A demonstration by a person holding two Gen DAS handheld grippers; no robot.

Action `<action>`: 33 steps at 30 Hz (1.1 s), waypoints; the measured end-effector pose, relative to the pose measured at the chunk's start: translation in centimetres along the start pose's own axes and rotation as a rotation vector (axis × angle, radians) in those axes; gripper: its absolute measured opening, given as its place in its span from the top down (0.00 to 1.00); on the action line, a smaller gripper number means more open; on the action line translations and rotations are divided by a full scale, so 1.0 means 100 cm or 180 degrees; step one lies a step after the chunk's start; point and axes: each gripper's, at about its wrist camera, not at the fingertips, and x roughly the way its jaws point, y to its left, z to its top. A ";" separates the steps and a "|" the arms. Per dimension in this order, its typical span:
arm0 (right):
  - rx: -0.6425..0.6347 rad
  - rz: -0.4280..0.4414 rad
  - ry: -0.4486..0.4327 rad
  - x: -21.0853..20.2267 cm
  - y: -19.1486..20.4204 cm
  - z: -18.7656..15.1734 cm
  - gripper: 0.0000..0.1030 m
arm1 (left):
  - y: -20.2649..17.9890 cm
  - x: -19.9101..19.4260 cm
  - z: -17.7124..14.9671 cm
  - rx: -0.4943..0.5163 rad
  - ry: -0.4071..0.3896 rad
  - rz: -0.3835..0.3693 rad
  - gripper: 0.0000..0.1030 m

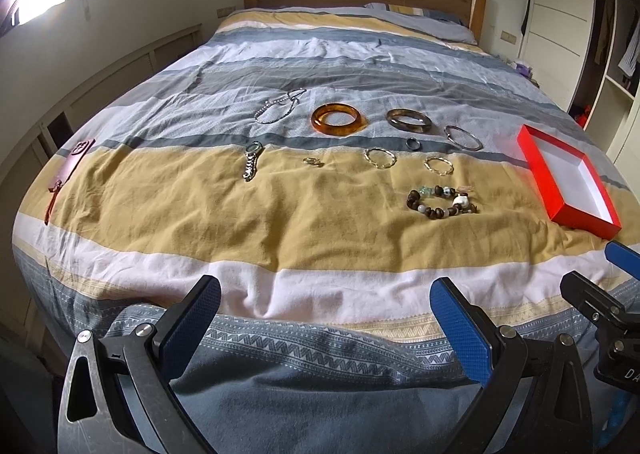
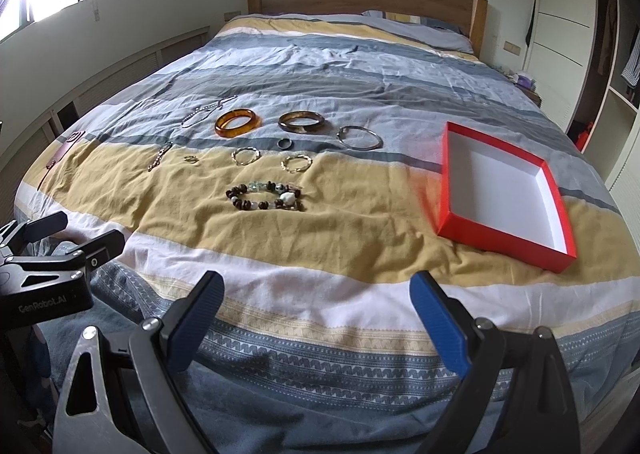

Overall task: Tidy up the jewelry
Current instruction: 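Grasp the silver ring with the left tool while the right tool grasps the beaded bracelet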

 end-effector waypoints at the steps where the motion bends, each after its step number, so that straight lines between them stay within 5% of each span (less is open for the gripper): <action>1: -0.0002 0.0016 0.0005 0.001 0.000 0.000 0.08 | 0.001 0.001 0.000 0.0001 0.0022 -0.0029 0.01; 13: -0.0116 0.0263 0.0115 0.026 0.006 0.013 0.10 | 0.028 0.027 0.003 -0.0255 0.0295 -0.0152 0.02; 17: -0.0174 0.0434 0.0153 0.040 0.008 0.024 0.10 | 0.036 0.041 0.011 -0.0290 0.0396 -0.0256 0.21; 19: -0.0184 0.0563 0.0196 0.051 0.009 0.031 0.11 | 0.039 0.048 0.015 -0.0315 0.0432 -0.0316 0.24; 27: -0.0268 0.1103 0.0315 0.101 0.011 0.065 0.11 | 0.042 0.071 0.051 -0.0318 0.0363 -0.0484 0.24; 33: -0.0419 0.1257 0.0456 0.141 0.023 0.074 0.11 | 0.047 0.104 0.087 -0.0320 0.0328 -0.0492 0.27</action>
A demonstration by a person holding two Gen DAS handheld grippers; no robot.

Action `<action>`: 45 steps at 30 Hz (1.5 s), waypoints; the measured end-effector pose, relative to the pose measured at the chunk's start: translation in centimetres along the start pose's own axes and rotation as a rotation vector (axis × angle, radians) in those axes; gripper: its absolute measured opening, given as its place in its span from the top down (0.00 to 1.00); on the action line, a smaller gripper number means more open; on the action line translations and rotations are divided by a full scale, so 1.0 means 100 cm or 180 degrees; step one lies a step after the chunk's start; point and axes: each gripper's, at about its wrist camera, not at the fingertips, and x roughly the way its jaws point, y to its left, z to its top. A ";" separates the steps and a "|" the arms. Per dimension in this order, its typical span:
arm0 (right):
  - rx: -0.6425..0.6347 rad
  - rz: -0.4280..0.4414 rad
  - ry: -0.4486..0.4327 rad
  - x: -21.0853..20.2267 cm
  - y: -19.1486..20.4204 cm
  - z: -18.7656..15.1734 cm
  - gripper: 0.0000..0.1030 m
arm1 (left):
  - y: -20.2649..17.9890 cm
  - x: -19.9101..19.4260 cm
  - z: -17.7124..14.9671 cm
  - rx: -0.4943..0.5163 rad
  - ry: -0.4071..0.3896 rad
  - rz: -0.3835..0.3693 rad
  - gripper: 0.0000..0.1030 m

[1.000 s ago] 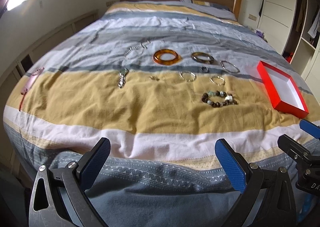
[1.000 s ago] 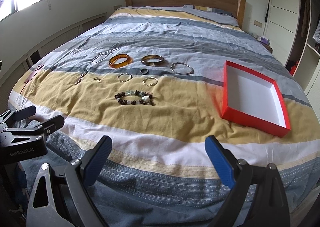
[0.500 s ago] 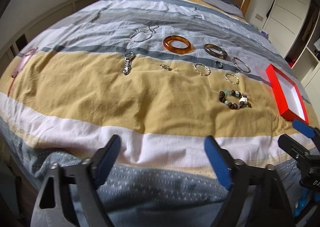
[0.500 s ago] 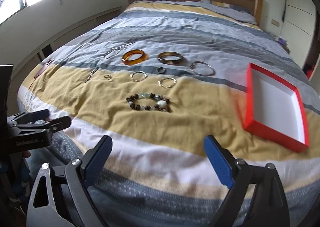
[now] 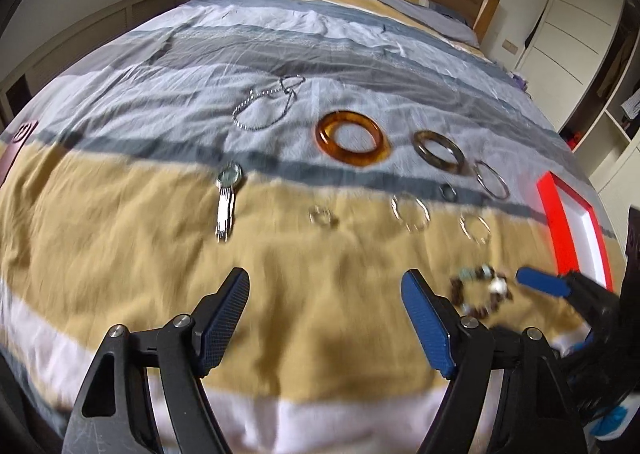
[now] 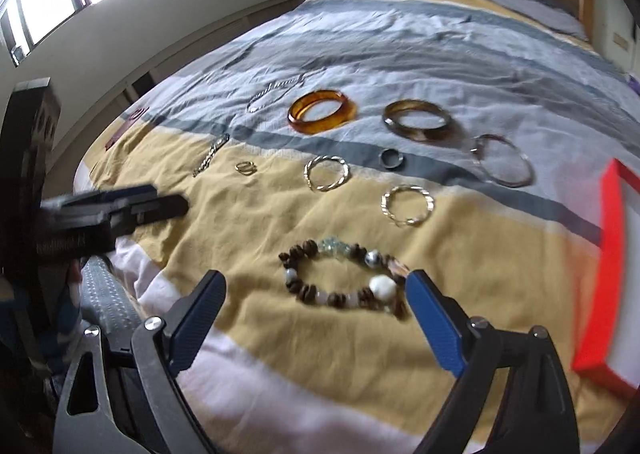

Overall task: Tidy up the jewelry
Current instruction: 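Grasp the silver ring with the left tool while the right tool grasps the beaded bracelet, then carry ring and bracelet to the red box and release both inside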

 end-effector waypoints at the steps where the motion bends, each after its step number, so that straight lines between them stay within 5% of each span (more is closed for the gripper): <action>1: -0.0009 0.0002 0.0029 0.006 -0.002 0.000 0.11 | 0.001 0.004 0.004 -0.0003 0.0008 -0.0009 0.28; 15: -0.0008 0.0070 0.0116 0.033 -0.016 -0.009 0.14 | 0.004 0.072 0.029 0.0076 0.0236 0.0107 0.46; 20: 0.0023 0.0012 0.0102 0.034 -0.021 -0.009 0.31 | 0.006 0.077 0.028 0.0094 0.0229 0.0138 0.55; 29: 0.0059 -0.0034 0.0126 0.030 -0.028 -0.010 0.77 | -0.003 0.074 0.023 0.0196 0.0220 0.0148 0.72; 45: 0.0190 0.0075 0.0134 0.016 -0.019 -0.016 0.84 | -0.007 0.069 0.019 0.0226 0.0187 0.0077 0.81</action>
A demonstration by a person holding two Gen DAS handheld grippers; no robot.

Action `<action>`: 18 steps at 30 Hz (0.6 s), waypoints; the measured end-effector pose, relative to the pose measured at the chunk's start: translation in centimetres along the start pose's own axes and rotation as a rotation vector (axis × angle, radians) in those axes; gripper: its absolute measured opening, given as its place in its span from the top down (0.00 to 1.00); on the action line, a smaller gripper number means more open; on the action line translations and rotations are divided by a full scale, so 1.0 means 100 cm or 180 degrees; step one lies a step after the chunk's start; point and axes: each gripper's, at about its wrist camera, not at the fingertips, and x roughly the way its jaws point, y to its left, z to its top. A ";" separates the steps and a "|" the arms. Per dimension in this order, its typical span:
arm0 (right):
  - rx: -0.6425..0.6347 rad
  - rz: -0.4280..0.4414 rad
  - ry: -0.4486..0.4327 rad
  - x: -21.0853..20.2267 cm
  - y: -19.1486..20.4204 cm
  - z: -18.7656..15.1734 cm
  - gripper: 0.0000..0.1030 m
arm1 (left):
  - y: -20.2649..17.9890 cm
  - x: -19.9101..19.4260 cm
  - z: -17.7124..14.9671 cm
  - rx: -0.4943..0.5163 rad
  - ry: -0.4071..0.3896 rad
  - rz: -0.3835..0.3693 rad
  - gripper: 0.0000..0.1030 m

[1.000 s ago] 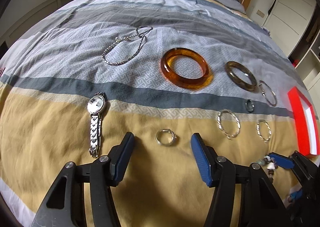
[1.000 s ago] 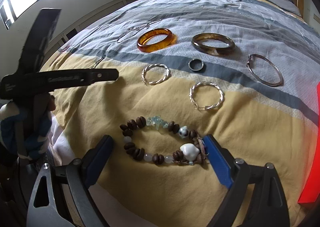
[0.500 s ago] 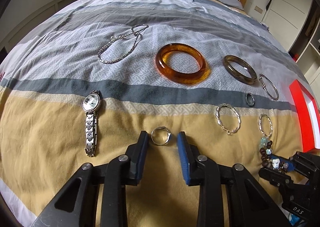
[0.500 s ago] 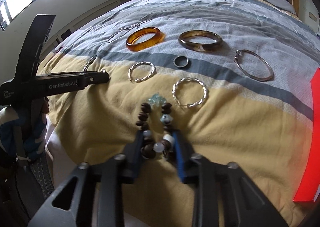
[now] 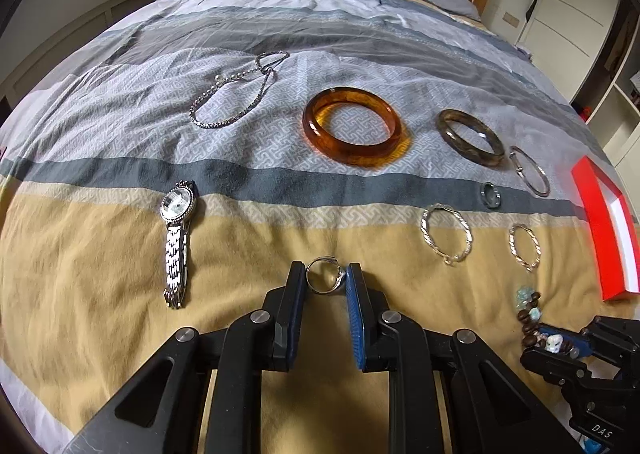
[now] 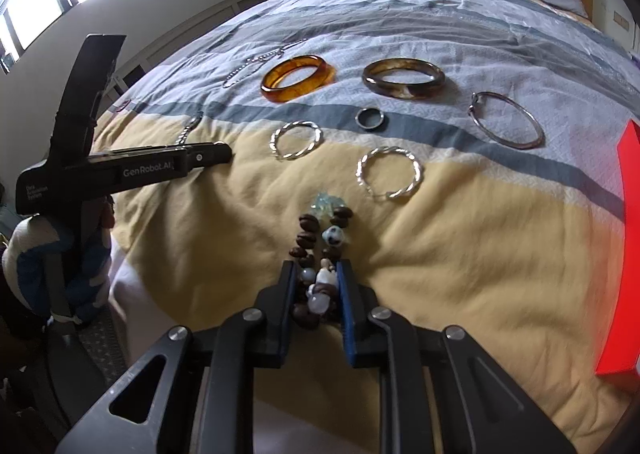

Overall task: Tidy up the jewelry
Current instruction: 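Carry ring and bracelet to the red box and release both inside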

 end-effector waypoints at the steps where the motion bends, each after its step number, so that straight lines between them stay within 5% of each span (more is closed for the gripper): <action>1: 0.0002 0.0013 0.0001 -0.001 0.002 -0.001 0.85 | 0.000 -0.003 -0.001 -0.0003 -0.0006 -0.0015 0.81; 18: -0.0101 0.0040 -0.0272 -0.067 0.040 -0.023 0.85 | -0.017 -0.084 -0.032 0.0046 -0.0237 -0.0123 0.81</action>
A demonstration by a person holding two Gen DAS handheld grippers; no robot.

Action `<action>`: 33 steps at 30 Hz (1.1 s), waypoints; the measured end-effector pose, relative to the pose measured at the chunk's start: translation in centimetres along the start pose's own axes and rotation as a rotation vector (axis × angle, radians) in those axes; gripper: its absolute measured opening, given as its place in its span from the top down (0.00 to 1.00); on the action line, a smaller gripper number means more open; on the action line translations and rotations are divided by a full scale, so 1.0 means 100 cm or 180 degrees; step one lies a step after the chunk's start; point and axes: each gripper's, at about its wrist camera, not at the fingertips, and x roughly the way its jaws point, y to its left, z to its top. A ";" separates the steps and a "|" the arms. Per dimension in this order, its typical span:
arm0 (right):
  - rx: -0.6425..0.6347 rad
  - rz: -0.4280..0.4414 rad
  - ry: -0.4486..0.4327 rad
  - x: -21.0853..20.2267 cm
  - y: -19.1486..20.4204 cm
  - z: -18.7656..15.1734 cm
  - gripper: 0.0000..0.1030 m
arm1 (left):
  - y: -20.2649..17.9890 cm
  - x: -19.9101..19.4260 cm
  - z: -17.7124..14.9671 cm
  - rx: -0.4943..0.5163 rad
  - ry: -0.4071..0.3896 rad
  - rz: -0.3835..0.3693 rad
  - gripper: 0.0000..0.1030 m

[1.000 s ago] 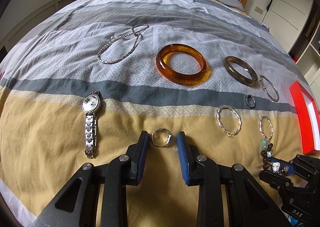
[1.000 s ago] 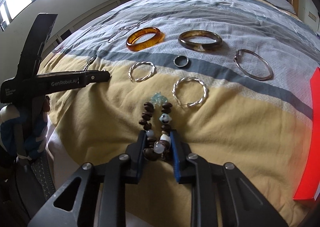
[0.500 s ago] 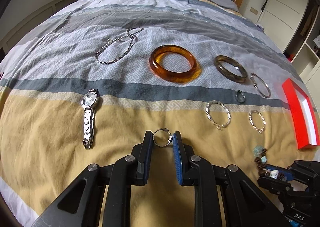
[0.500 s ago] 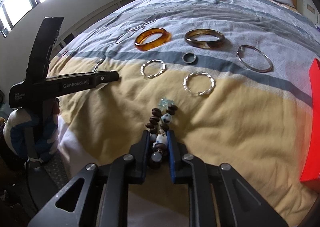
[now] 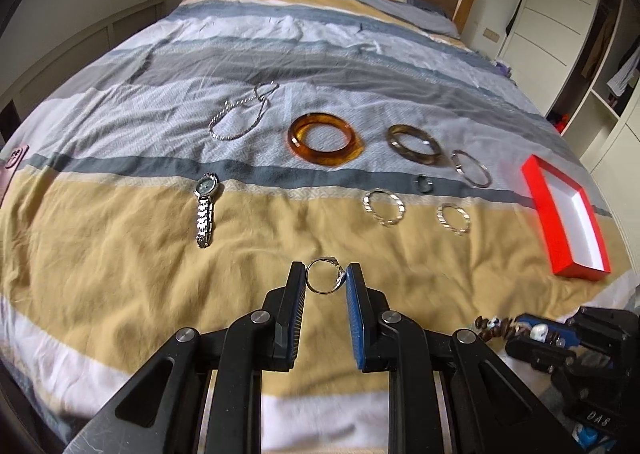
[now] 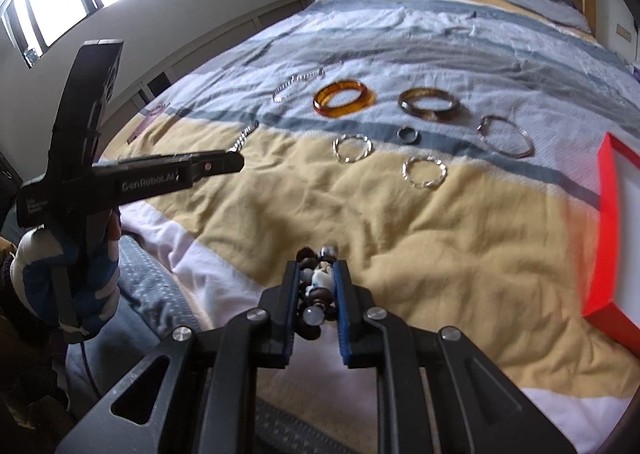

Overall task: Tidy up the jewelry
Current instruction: 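Carry ring and bracelet to the red box and release both inside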

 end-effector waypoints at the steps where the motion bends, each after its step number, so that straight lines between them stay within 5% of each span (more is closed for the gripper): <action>1: 0.0005 -0.0013 -0.0029 -0.005 -0.001 0.000 0.85 | -0.004 -0.004 0.000 0.0012 -0.0017 -0.0013 0.81; 8: 0.0155 -0.0269 -0.0342 -0.060 -0.030 -0.007 0.85 | -0.054 -0.023 0.001 0.0186 -0.0100 -0.0223 0.81; 18: 0.0589 -0.0939 -0.0664 -0.147 -0.147 -0.021 0.85 | -0.189 -0.007 0.023 0.0764 -0.0036 -0.0727 0.80; 25: 0.0827 -0.1154 -0.0588 -0.156 -0.223 -0.034 0.85 | -0.295 0.036 0.039 0.1137 0.0135 -0.1062 0.81; 33: 0.0991 -0.1199 -0.0350 -0.134 -0.277 -0.061 0.85 | -0.356 0.107 0.025 0.1353 0.0538 -0.1035 0.81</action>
